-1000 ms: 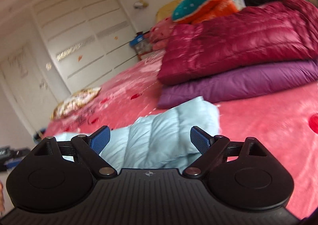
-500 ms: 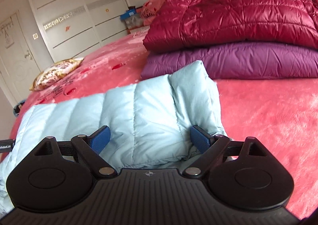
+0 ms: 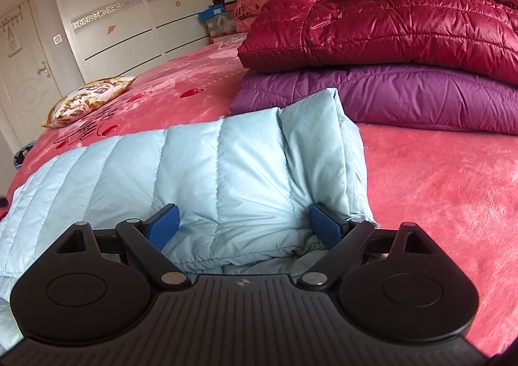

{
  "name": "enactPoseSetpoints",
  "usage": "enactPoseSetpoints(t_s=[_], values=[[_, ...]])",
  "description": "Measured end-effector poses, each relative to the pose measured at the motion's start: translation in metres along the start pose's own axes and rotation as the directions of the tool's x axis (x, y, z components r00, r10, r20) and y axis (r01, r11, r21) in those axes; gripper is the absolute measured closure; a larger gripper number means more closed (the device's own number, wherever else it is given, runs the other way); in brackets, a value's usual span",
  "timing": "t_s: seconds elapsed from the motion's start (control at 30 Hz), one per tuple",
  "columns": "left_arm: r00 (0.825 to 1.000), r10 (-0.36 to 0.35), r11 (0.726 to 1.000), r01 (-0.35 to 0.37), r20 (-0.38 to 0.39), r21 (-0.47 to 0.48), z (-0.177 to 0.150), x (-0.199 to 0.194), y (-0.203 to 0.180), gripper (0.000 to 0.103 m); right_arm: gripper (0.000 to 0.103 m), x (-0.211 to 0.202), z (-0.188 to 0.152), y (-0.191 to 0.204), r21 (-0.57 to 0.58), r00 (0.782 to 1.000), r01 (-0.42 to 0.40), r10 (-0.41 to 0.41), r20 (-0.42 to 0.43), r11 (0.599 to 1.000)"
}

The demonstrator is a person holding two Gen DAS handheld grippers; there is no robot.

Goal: Fold large clothes

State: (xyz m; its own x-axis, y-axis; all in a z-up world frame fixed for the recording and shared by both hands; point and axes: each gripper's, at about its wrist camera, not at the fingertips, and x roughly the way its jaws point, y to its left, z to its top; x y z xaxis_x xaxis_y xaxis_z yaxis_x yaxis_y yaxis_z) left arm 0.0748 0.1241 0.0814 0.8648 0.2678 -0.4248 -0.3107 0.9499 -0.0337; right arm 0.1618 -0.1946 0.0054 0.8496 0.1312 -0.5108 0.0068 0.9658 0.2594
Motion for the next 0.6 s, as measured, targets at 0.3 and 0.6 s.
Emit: enactPoseSetpoints(t_s=[0.3, 0.6], values=[[0.956, -0.282, 0.948, 0.291, -0.086, 0.126, -0.028, -0.009, -0.064, 0.027, 0.000, -0.013, 0.020, 0.025, -0.096, 0.994, 0.034, -0.024, 0.104, 0.995], [0.953, -0.243, 0.963, 0.260, -0.180, 0.074, -0.051, 0.028, -0.053, 0.016, 0.000, 0.024, 0.016, -0.003, -0.039, 0.998, 0.060, -0.061, -0.028, 0.997]])
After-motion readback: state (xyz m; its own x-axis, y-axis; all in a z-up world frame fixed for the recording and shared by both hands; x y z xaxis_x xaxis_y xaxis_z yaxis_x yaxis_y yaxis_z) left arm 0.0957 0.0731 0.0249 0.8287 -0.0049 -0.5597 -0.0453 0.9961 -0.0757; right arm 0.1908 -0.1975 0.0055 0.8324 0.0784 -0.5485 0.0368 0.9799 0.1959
